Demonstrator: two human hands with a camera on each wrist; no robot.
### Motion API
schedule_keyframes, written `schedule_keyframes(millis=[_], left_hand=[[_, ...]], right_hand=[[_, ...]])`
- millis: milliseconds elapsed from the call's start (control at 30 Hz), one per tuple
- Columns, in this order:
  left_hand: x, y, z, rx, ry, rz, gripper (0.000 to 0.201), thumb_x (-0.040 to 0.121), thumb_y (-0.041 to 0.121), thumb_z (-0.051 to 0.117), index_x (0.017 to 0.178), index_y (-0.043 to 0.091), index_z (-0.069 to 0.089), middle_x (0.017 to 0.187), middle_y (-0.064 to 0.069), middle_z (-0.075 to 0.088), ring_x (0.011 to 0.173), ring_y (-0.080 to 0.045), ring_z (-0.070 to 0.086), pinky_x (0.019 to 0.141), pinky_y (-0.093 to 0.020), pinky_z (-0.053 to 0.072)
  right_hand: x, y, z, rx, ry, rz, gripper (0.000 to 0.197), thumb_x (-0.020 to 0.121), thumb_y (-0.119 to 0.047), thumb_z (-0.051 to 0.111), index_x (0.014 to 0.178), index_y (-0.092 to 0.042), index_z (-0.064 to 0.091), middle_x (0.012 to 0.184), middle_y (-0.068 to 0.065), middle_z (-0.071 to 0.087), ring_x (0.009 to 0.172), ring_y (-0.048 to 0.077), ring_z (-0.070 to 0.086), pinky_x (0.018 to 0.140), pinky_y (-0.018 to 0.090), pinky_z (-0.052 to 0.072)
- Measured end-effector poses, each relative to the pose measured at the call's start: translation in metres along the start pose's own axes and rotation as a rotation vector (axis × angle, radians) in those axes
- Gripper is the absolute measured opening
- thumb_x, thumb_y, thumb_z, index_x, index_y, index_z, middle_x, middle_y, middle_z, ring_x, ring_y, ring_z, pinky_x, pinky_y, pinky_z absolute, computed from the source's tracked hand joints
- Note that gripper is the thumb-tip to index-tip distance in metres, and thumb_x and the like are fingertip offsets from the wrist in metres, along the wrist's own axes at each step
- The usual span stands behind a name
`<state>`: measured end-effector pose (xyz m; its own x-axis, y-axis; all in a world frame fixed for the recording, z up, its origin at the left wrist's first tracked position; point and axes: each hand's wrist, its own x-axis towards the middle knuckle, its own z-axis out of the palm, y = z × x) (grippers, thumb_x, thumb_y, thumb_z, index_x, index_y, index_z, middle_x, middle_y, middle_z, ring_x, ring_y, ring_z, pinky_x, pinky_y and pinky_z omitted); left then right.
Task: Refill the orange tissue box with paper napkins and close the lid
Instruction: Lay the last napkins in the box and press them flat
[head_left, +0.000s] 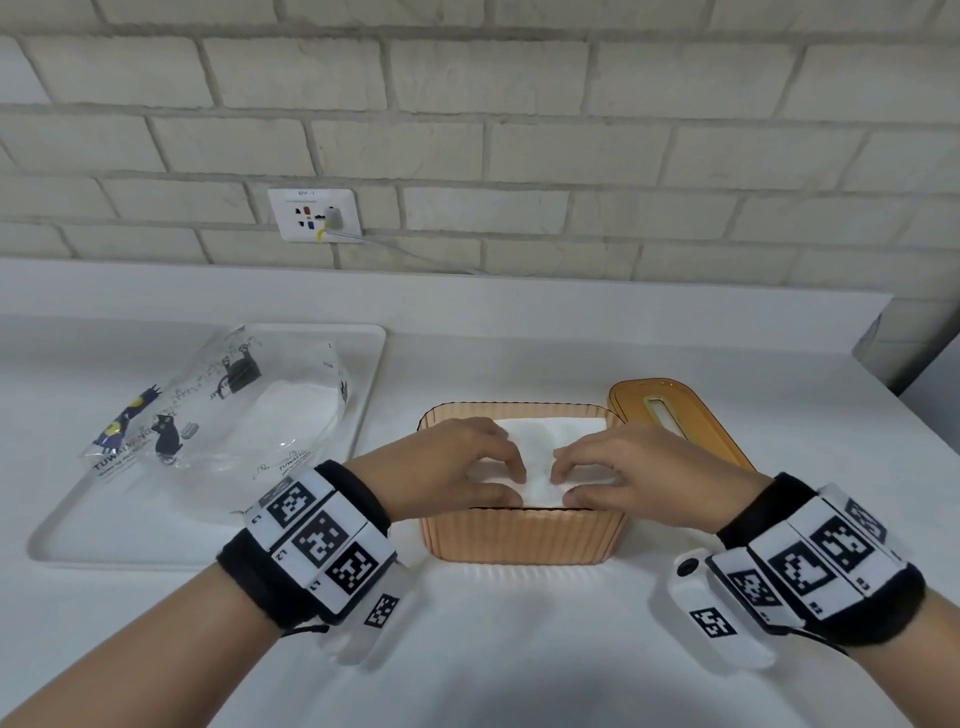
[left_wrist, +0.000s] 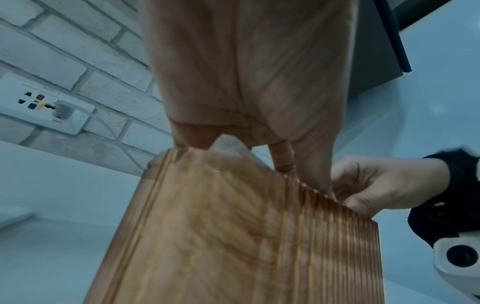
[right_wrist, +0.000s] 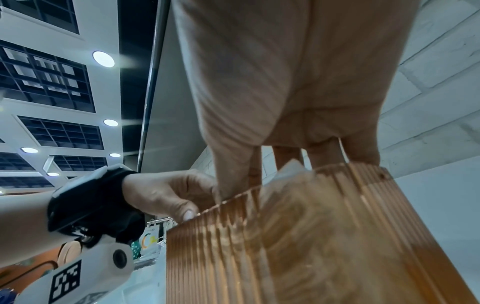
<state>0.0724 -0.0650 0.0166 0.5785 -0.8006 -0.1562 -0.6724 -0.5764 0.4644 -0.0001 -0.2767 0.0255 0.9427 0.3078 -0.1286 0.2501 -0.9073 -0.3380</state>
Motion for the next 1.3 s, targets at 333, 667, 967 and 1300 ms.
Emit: schedule_keyframes(millis=[333, 667, 967, 1300], left_hand=[[0.007, 0.003, 0.004, 0.039, 0.044, 0.052, 0.009, 0.088, 0.026, 0.063, 0.093, 0.019, 0.063, 0.109, 0.007, 0.055, 0.098, -0.012, 0.054, 0.088, -0.028, 0.044], [0.006, -0.005, 0.001, -0.046, 0.087, 0.045, 0.020, 0.091, 0.028, 0.054, 0.093, 0.012, 0.066, 0.106, -0.003, 0.069, 0.106, -0.022, 0.061, 0.092, -0.042, 0.046], [0.008, -0.004, -0.002, -0.062, 0.101, 0.000, 0.032, 0.091, 0.031, 0.054, 0.103, 0.005, 0.069, 0.107, -0.010, 0.069, 0.103, -0.024, 0.061, 0.095, -0.036, 0.044], [0.013, -0.004, 0.000, -0.030, 0.178, 0.026, 0.017, 0.095, 0.017, 0.051, 0.094, 0.007, 0.066, 0.101, -0.006, 0.071, 0.098, -0.021, 0.063, 0.088, -0.036, 0.047]], right_hand=[[0.007, 0.003, -0.006, -0.024, -0.083, -0.014, 0.016, 0.085, -0.042, 0.061, 0.100, -0.035, 0.062, 0.076, -0.019, 0.057, 0.071, -0.002, 0.048, 0.064, 0.019, 0.035], [-0.002, 0.002, -0.006, 0.077, -0.044, -0.014, 0.023, 0.090, -0.043, 0.050, 0.069, -0.049, 0.042, 0.094, -0.007, 0.069, 0.108, 0.019, 0.061, 0.084, 0.040, 0.048], [-0.004, 0.003, -0.005, 0.125, -0.012, -0.006, 0.029, 0.094, -0.029, 0.051, 0.071, -0.045, 0.043, 0.109, -0.010, 0.068, 0.112, 0.013, 0.058, 0.091, 0.037, 0.046], [-0.001, 0.005, 0.000, 0.106, 0.067, 0.022, 0.012, 0.092, -0.032, 0.055, 0.096, -0.022, 0.062, 0.117, -0.012, 0.066, 0.103, 0.011, 0.061, 0.089, 0.031, 0.046]])
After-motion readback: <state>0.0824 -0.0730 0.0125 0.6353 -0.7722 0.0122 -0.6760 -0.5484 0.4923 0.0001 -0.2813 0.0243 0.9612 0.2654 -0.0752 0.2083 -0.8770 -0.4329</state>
